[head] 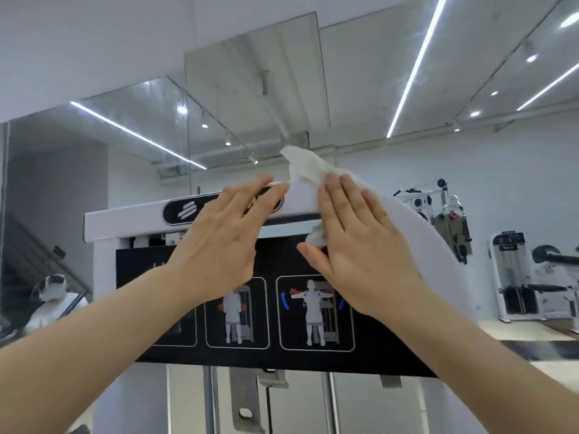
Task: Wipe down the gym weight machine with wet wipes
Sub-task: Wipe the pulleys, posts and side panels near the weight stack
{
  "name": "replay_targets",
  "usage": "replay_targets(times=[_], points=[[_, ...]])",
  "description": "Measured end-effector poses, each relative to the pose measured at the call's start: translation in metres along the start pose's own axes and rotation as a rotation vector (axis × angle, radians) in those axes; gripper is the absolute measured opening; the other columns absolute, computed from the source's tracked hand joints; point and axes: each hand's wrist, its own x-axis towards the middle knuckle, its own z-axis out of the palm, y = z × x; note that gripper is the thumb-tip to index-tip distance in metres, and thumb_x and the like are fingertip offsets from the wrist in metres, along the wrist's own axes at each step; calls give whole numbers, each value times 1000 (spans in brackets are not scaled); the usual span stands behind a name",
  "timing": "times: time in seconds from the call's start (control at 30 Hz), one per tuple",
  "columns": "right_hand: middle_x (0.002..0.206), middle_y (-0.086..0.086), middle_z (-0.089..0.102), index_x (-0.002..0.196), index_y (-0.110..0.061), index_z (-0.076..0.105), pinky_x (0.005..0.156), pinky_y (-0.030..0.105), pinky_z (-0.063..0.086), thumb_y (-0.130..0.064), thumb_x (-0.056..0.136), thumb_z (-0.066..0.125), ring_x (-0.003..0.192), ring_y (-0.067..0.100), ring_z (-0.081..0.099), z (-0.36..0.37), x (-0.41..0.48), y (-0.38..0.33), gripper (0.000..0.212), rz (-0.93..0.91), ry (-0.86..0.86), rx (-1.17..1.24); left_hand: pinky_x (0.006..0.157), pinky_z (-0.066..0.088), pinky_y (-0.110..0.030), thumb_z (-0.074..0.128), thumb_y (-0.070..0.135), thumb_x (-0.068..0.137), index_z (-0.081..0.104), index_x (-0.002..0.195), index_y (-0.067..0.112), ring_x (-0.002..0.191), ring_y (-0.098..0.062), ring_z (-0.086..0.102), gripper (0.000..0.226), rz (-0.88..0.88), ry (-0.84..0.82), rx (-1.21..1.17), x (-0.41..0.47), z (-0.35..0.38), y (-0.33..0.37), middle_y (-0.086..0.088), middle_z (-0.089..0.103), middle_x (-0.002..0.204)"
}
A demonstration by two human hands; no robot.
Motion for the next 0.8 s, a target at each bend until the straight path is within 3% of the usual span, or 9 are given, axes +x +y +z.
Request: replay_targets(times=[0.17, 0.27, 0.37, 0.43, 0.57, 0.63, 0.67, 0.73, 0.8], points=[[158, 17, 25, 151, -1, 26, 121, 44, 17, -60, 97, 17, 149, 28, 18, 0, -7, 10, 81, -1, 51, 61, 120, 18, -46, 22, 24, 76, 2, 156, 21, 151, -17, 0, 83, 75, -104, -43, 29, 8, 44, -1, -1, 164], [144, 19, 49, 143, -1, 43, 109, 43, 36, -49, 97, 20, 135, 33, 44, -3, 26, 25, 70, -70, 71, 133, 120, 17, -46, 20, 21, 81, 15, 155, 20, 150, -16, 6, 75, -11, -44, -136, 48, 10, 58, -1, 10, 163], [117, 10, 63, 131, -7, 55, 75, 41, 52, -43, 100, 20, 100, 29, 63, -4, 33, 46, 60, -104, 88, 316, 121, 15, -34, 28, 17, 87, 31, 151, 20, 144, -11, 24, 64, -124, -34, -229, 66, 3, 71, 2, 30, 157], [118, 6, 61, 133, -9, 52, 62, 36, 50, -40, 100, 20, 92, 27, 63, -1, 20, 61, 55, -98, 102, 361, 118, 14, -22, 31, 21, 91, 38, 148, 20, 140, -7, 29, 58, -135, -26, -224, 74, -1, 87, 4, 37, 153], [118, 4, 59, 139, -8, 43, 56, 26, 41, -41, 98, 27, 87, 21, 62, 5, -18, 89, 55, -58, 124, 522, 117, 24, -32, 30, 32, 100, 46, 143, 21, 136, -6, 35, 47, -117, -43, -190, 86, 7, 137, 5, 46, 147], [130, 5, 56, 145, -10, 35, 64, 18, 44, -50, 95, 27, 103, 18, 61, 14, -51, 101, 65, 0, 118, 684, 114, 27, -36, 27, 40, 101, 50, 140, 22, 132, -14, 39, 48, -103, -78, -55, 91, 19, 159, 2, 53, 140], [141, 7, 50, 149, -10, 28, 80, 23, 52, -54, 93, 27, 120, 18, 56, 20, -71, 105, 70, 37, 83, 786, 113, 27, -38, 26, 45, 99, 52, 138, 21, 130, -19, 39, 52, -127, -102, 44, 94, 24, 168, -1, 54, 136], [156, 14, 33, 152, -6, 20, 111, 34, 37, -53, 92, 32, 142, 24, 36, 33, -116, 105, 77, 107, 25, 905, 112, 27, -43, 26, 52, 96, 56, 134, 19, 127, -27, 38, 58, -183, -160, 195, 98, 28, 187, -6, 54, 129], [158, 21, 23, 151, 2, 18, 112, 39, 32, -50, 92, 38, 147, 32, 25, 45, -160, 95, 81, 151, -15, 958, 115, 23, -50, 35, 46, 96, 57, 132, 18, 126, -32, 42, 51, -104, -201, 318, 92, 34, 212, -11, 54, 128]])
